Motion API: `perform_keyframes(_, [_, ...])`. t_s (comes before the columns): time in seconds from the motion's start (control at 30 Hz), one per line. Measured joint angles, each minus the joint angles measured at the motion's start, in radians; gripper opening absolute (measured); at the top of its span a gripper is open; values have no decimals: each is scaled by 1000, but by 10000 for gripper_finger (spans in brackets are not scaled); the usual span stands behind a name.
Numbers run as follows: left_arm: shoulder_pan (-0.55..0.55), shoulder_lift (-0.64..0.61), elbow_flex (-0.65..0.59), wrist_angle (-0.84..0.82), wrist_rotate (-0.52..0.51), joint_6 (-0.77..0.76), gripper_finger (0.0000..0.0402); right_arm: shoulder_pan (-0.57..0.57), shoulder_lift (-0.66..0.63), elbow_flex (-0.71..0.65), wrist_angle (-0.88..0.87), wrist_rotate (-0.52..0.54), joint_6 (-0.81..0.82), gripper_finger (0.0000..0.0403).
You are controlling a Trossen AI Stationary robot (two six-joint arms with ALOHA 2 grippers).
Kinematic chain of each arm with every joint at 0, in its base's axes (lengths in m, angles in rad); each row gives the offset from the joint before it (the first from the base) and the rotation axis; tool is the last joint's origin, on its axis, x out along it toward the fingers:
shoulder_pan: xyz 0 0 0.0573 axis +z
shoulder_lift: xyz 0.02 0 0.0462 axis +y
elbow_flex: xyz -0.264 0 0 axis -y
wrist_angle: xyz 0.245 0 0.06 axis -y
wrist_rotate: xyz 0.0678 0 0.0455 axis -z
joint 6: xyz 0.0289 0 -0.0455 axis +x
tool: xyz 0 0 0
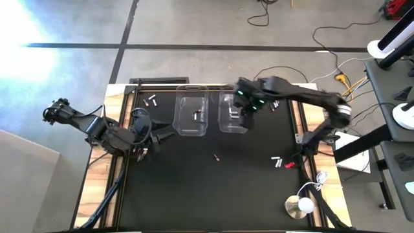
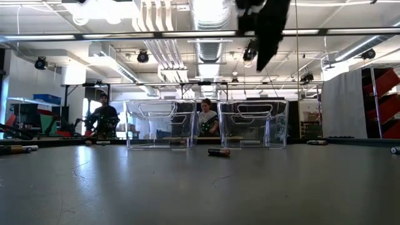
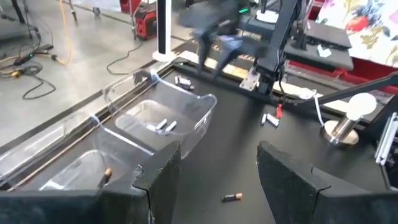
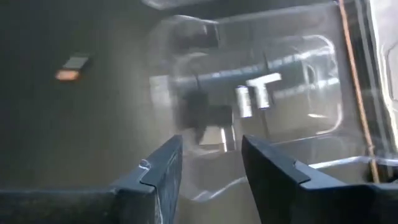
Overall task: Sort batteries
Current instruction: Put the white battery into the right transparent bin
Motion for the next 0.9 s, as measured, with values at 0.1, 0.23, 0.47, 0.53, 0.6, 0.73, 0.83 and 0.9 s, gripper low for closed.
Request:
perform_keyframes(0.1, [0, 0, 0, 36, 1, 29, 190, 112, -113, -62, -17, 30, 95, 153])
perform_keyframes(0.23, [0, 0, 0, 55, 1, 98, 190, 257, -227, -234, -45, 50, 260, 141])
perform_keyframes(0.47, [2, 0, 0, 55, 1, 153, 190, 462, -354, -608, -17, 50, 472, 145])
perform_keyframes(0.53, [1, 0, -1, 49, 1, 153, 190, 491, -357, -681, 2, 47, 498, 153])
perform_keyframes(0.6, [1, 0, -1, 45, 2, 153, 190, 501, -347, -733, 21, 35, 506, 160])
perform_keyframes(0.73, [1, 0, -1, 36, 3, 153, 190, 500, -321, -802, 72, 19, 505, 166])
perform_keyframes(0.83, [1, 0, -1, 31, 3, 152, 190, 500, -295, -839, 104, 16, 513, 163])
perform_keyframes(0.9, [1, 0, -2, 29, 3, 151, 190, 500, -278, -855, 130, 13, 518, 158])
